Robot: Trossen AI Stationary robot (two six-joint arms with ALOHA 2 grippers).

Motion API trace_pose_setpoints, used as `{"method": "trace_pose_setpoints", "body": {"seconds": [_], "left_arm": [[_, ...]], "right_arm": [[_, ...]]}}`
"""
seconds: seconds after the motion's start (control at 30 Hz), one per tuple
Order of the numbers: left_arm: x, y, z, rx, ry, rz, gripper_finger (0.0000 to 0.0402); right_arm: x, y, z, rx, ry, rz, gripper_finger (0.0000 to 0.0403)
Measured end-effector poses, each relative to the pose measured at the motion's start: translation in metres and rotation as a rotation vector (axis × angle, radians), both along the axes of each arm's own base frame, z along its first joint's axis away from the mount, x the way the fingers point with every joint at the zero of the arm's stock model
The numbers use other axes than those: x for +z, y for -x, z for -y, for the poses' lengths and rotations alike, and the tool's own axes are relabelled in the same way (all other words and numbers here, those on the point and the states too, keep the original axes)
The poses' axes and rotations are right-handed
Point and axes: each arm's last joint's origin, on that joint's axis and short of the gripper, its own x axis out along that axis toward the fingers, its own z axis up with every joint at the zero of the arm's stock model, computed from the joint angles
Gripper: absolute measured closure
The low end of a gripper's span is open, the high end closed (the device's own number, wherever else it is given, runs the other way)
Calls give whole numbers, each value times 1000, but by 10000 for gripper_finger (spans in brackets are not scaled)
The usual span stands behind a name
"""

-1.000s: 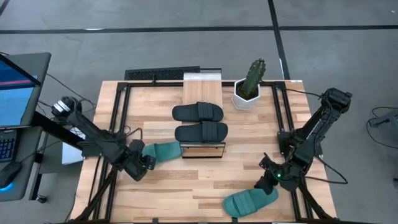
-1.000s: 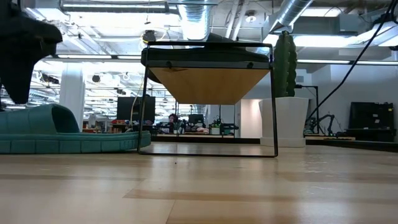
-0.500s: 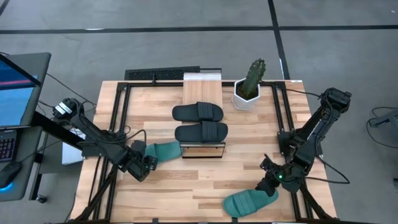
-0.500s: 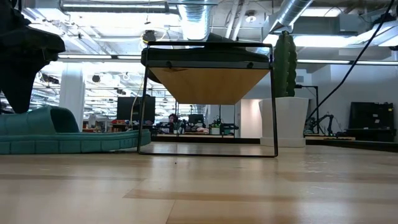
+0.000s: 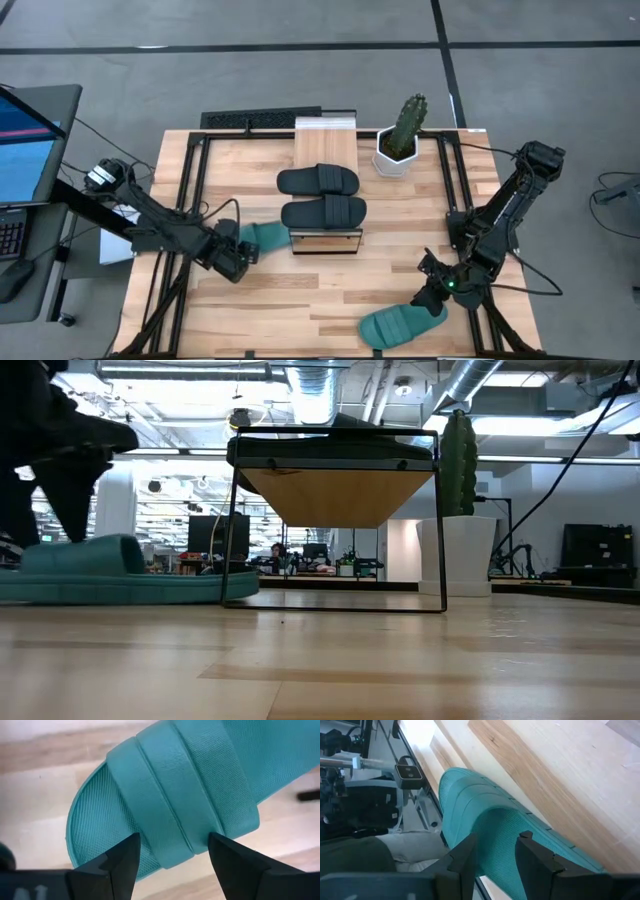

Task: Pick and place slides into the shelf
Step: Put the left green slipper on the shelf

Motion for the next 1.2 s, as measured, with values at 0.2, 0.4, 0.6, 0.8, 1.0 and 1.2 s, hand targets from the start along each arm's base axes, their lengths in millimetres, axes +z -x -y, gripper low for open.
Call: {"method": "trace_pose_setpoints", "body": {"seconds": [0.2, 0.4, 0.6, 0.8, 1.0, 1.2], "left_arm": [[0, 0, -5, 15, -19, -15, 180], [-5, 5, -9, 21, -68, -42, 180], [-14, 4, -9, 18, -34, -5, 180], [0, 8, -10, 7, -23, 19, 180], [7, 12, -12, -21, -8, 34, 180], [9, 19, -11, -62, 24, -28, 180]], "right_arm": [[0, 0, 0, 7, 12, 13, 282], [0, -1, 0, 0, 24, 27, 282], [0, -1, 0, -1, 22, 26, 282], [1, -1, 0, -2, 16, 30, 282], [1, -1, 0, -1, 17, 30, 282], [1, -1, 0, -2, 18, 31, 282]]}}
